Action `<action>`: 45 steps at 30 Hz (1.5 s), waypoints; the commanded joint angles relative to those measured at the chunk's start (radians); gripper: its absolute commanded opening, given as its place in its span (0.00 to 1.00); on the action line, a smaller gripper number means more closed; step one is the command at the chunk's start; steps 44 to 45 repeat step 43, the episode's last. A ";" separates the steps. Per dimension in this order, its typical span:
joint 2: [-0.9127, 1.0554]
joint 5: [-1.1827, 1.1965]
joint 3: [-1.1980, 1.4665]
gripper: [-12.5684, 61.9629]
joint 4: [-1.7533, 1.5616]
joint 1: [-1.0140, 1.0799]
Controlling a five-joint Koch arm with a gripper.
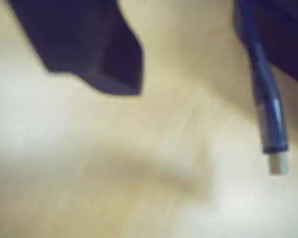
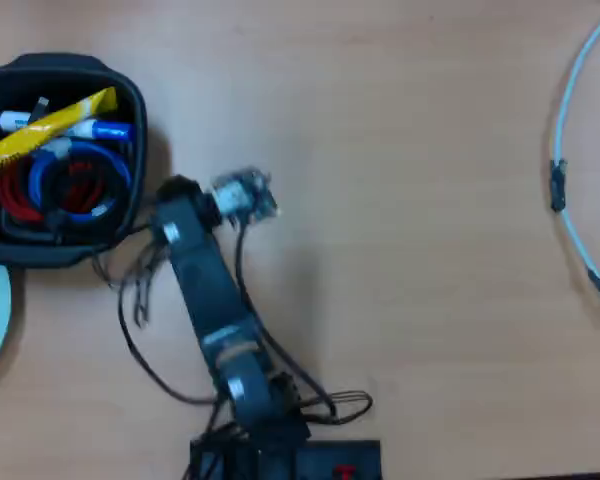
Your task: Pick up the yellow instant coffee stick, then put it in the black bowl
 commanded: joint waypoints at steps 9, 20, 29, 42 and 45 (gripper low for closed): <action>0.643 0.021 0.782 0.86 -0.701 0.175; 0.693 0.020 1.359 0.86 -1.184 0.334; 0.699 0.017 1.560 0.86 -1.330 0.348; 0.698 0.020 1.667 0.86 -1.384 0.353; 0.698 0.020 1.675 0.86 -1.384 0.353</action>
